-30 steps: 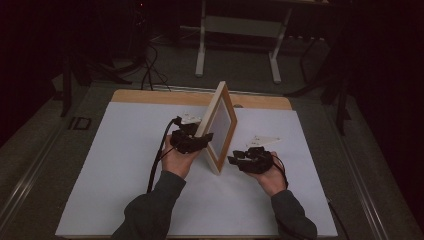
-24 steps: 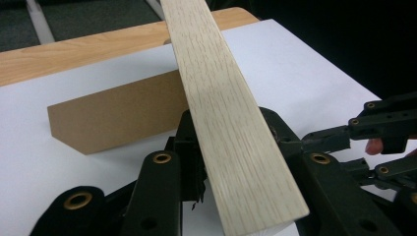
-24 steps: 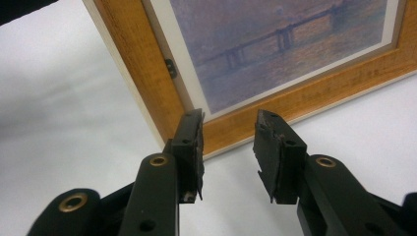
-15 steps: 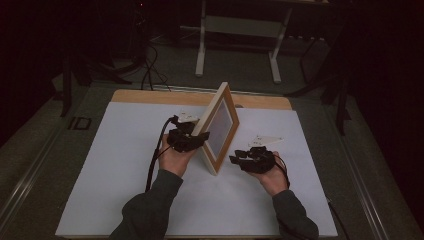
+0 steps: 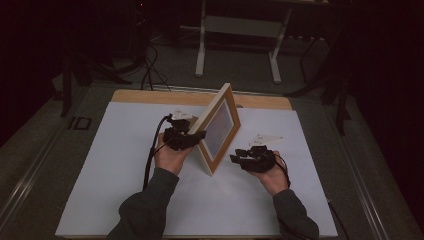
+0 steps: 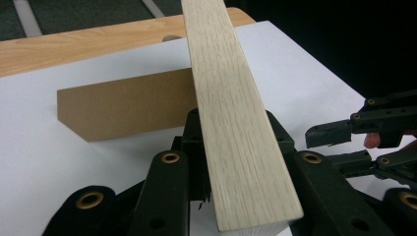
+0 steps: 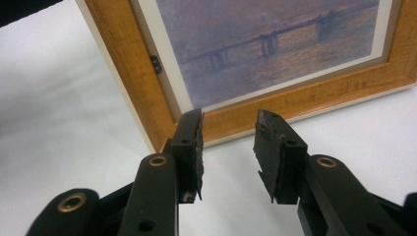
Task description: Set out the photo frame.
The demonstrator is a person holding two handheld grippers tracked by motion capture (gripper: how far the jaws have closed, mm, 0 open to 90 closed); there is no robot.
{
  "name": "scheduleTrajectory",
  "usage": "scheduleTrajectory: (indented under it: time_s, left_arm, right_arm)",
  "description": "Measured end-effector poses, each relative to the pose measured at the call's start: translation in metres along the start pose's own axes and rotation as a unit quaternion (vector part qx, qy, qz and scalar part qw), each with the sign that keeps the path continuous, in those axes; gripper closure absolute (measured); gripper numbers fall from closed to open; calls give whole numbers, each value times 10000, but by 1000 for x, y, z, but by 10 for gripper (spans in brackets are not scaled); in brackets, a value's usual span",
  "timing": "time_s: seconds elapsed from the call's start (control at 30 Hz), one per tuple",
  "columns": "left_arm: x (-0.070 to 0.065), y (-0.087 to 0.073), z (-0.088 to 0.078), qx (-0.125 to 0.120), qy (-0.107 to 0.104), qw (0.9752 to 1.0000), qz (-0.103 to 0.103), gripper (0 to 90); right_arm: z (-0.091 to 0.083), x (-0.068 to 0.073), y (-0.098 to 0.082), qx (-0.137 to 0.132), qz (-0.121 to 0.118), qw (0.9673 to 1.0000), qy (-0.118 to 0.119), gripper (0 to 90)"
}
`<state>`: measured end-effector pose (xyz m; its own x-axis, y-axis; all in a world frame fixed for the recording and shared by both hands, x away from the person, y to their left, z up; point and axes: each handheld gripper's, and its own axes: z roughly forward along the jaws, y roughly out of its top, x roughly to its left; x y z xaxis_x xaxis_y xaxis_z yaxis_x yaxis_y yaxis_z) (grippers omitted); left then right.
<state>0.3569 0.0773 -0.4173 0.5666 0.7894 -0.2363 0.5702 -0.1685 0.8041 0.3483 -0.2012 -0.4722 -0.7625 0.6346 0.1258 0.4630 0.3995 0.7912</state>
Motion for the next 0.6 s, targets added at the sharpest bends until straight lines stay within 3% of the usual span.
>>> scheduleTrajectory:
  time_s: [0.6]
  left_arm:
    - [22, 0, -6, 50, -512, 9986, -88, 735]
  right_arm:
    - [-5, -3, 3, -43, -4, 9999, -91, 629]
